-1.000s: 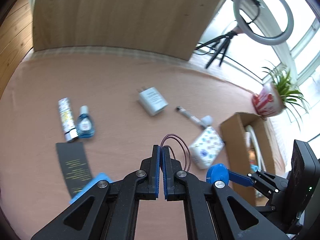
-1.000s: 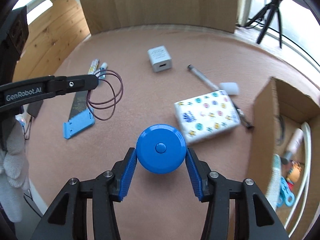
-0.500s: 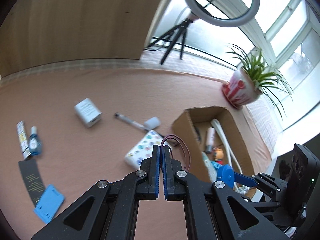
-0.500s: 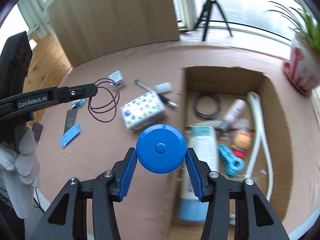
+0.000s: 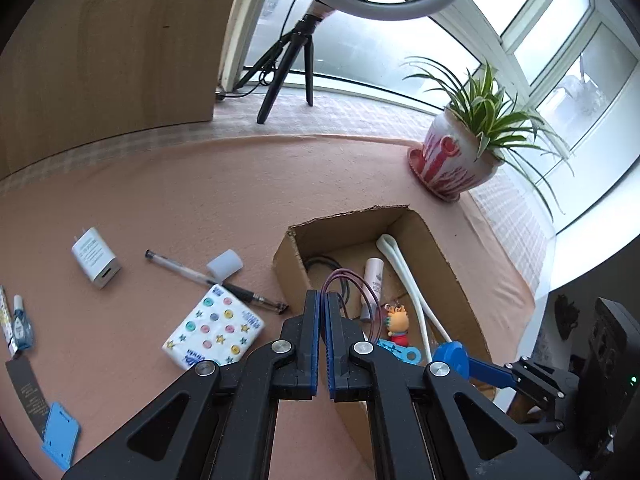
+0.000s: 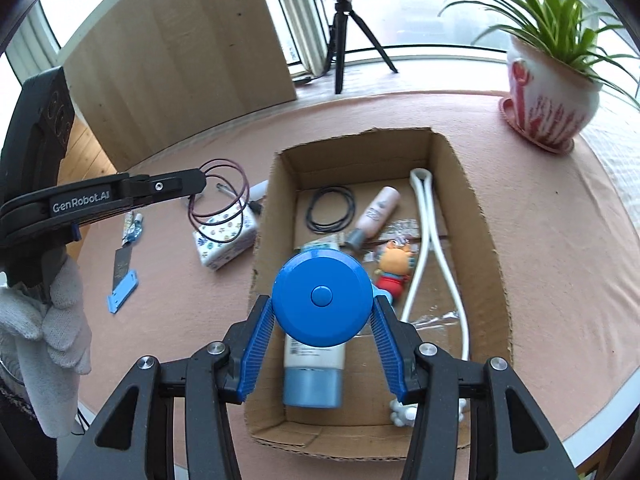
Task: Organize objects
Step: 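Carry the tape measure and the red cord over the cardboard box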
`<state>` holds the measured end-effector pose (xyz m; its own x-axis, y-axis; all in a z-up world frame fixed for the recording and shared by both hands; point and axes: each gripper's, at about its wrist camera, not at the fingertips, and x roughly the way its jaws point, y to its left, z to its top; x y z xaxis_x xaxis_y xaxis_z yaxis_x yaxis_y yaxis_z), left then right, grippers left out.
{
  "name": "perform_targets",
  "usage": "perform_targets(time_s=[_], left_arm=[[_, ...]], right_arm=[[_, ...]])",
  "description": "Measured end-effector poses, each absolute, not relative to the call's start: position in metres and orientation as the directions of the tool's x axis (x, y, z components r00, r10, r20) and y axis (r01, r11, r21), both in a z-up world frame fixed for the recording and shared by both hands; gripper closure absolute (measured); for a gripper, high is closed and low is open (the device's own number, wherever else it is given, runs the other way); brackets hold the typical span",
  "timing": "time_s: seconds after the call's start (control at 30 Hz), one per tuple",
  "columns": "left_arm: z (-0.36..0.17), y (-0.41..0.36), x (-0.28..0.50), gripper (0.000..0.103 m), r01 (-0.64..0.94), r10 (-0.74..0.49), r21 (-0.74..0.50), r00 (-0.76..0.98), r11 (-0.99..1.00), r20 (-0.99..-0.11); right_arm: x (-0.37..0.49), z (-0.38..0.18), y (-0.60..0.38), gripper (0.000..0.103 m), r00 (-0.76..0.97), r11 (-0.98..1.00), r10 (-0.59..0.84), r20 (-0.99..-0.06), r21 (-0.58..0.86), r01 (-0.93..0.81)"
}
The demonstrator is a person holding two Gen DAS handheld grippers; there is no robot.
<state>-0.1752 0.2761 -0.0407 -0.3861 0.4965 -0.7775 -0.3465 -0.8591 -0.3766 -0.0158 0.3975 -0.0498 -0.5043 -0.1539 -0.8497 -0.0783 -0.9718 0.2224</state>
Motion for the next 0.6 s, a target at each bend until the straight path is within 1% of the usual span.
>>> perform_targets(time_s=[0.2,0.37,0.6], left_arm=[[-0.057,0.305,-0.195,0.101,-0.350,0.499,-0.383,-0.350,-0.855,-0.793],[-0.071,0.326,-0.206,0.101,-0.350,0.475,-0.360,-0.339,-0.865,-0.812],[-0.076,0.339,-0.213,0.101,-0.351,0.457,-0.340,-0.341,-0.873,-0.821]], right_arm=[[-0.013,-0.055,0.408,0.057,-0.501,-0.974,-0.129,-0.856,0.205,-0.099],[-0.015,-0.060,0.415,0.057,-0.491,-0.974,-0.122,-0.862,0.199,-0.108],[-0.015,-0.065,0.420,0.057,-0.484,-0.974,-0.122,-0.867,0.197,-0.108]])
